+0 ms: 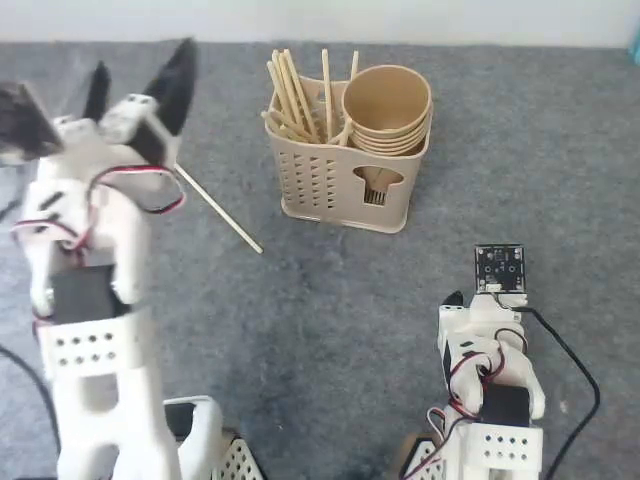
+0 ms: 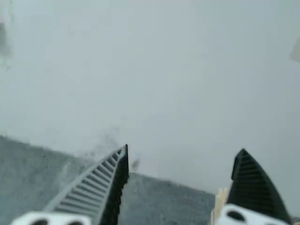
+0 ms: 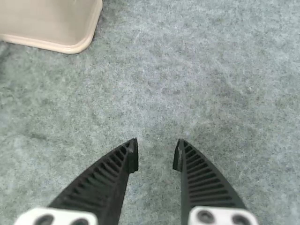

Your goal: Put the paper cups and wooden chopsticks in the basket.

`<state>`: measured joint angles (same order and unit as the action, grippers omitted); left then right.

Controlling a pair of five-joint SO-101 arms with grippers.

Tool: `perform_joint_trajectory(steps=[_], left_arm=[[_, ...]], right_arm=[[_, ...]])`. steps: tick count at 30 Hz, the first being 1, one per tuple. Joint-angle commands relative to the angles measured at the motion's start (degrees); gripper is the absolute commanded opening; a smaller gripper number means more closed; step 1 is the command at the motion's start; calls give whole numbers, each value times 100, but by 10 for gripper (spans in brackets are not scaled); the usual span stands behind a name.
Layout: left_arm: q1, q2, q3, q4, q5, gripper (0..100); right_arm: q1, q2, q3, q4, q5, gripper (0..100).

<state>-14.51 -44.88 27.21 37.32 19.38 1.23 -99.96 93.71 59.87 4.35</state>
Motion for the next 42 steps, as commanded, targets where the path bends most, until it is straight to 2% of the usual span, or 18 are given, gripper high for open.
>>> perform_joint_trajectory(steps=[1, 6, 12, 21, 29, 42], left_arm=[[-387, 334, -637, 624, 369, 334], [-651, 1231, -980, 1345, 809, 334], [-651, 2400, -1174, 1952, 1169, 328], [-642, 3877, -1420, 1960, 1248, 80], [-633, 5292, -2246, 1996, 1266, 167], [-519, 7288, -3600, 2004, 1679, 167]], right_arm=[[57, 22, -26, -101, 105, 136], [57, 22, -26, -75, 105, 136], [57, 22, -18, -66, 105, 136], [57, 22, 53, -84, 105, 136], [57, 22, 53, -84, 105, 136], [57, 22, 44, -84, 105, 136]])
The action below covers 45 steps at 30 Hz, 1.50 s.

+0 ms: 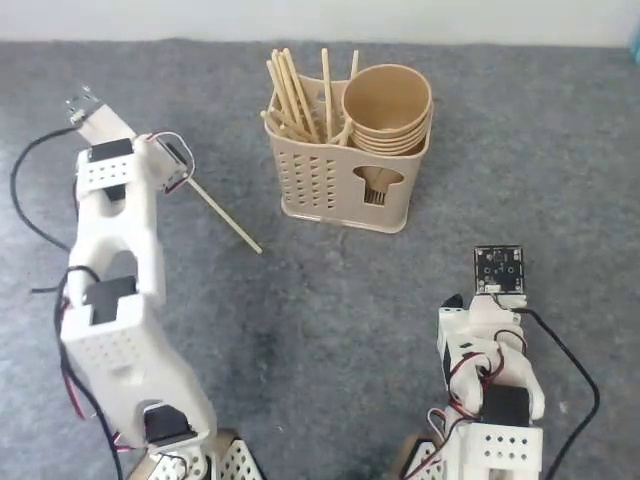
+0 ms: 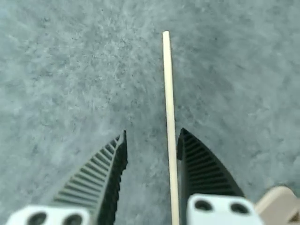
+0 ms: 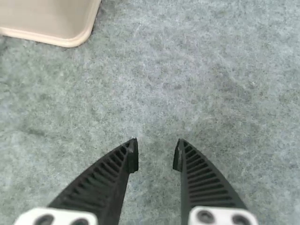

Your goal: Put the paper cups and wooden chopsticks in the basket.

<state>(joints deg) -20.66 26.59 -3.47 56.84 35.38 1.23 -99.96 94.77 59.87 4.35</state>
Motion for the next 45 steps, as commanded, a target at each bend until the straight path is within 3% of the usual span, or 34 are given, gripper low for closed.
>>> perform_joint_trajectory(steps=[1, 13, 20, 25, 35, 37, 41, 45], left_arm=[[114, 290, -664, 53, 79, 167], [193, 1934, -2281, 396, 448, 167], [167, 2778, -3793, 1486, 448, 163], [185, 3200, -4778, 2321, 431, 6], [193, 3297, -6870, 4343, 431, 12], [185, 3270, -7187, 4404, 422, 12], [141, 2804, -7064, 4404, 334, 12], [211, 1846, -6044, 4396, 132, 12]], right_arm=[[57, 22, -62, -84, 105, 136], [57, 22, -62, -110, 105, 136], [57, 22, -62, -110, 105, 136], [57, 22, -62, -110, 105, 136], [57, 22, -62, -110, 105, 136], [57, 22, -62, -110, 105, 136], [57, 22, -62, -110, 105, 136], [57, 22, -62, -110, 105, 136]])
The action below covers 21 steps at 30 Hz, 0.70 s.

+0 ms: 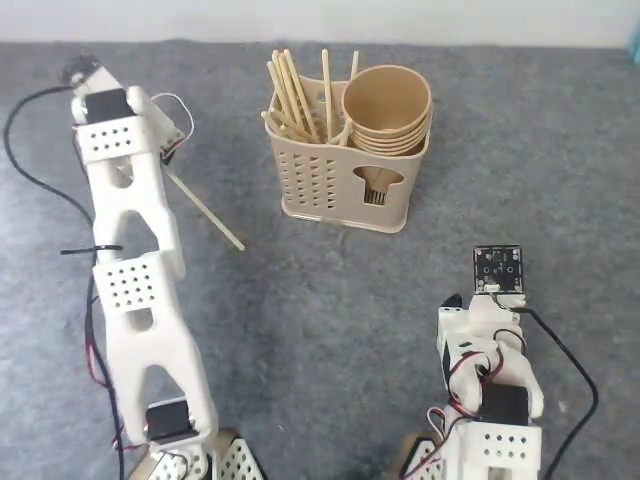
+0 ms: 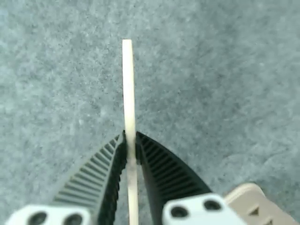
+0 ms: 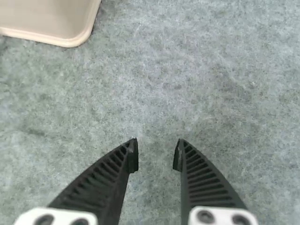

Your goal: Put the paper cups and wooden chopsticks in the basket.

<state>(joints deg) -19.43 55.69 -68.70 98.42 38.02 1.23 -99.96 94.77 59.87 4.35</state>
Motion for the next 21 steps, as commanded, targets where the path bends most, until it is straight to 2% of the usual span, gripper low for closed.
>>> perform_joint_trajectory(steps=[1, 8, 15, 21], left_arm=[[141, -1380, 822, 237, -132, 12], [642, -3376, 2598, 193, -141, 12], [985, -4747, 2738, -18, -141, 12], [1002, -6075, 2730, -730, -149, 12]], right_arm=[[57, 22, -62, -119, 105, 136], [57, 22, -70, -119, 105, 136], [57, 22, -70, -119, 105, 136], [66, 22, -70, -119, 105, 136]])
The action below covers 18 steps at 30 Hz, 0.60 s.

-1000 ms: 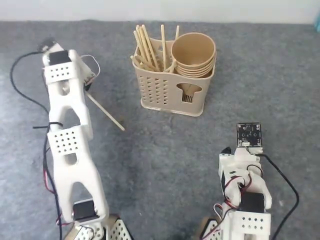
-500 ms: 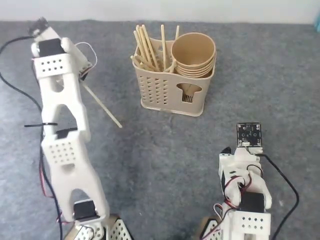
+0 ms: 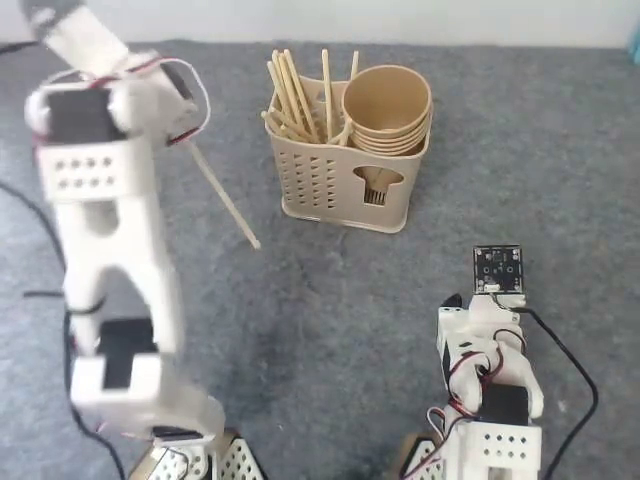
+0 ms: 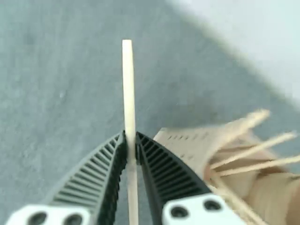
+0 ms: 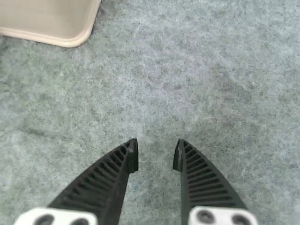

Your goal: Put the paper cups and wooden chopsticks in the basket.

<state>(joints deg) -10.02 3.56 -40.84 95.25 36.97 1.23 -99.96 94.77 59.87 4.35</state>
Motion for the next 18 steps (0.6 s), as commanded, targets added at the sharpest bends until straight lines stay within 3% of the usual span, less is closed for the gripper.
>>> perform_joint_trajectory(steps=[1, 7, 13, 18], left_arm=[[62, -1046, -57, -536, -44, 12], [62, -1952, -57, -1477, -141, 12], [457, -2435, -48, -1996, -1433, 12], [1090, -2778, -48, -2092, -1978, 12]], right_arm=[[66, 22, -70, -119, 105, 136], [66, 22, -70, -119, 105, 136], [66, 22, -70, -119, 105, 136], [66, 22, -70, -119, 105, 136]])
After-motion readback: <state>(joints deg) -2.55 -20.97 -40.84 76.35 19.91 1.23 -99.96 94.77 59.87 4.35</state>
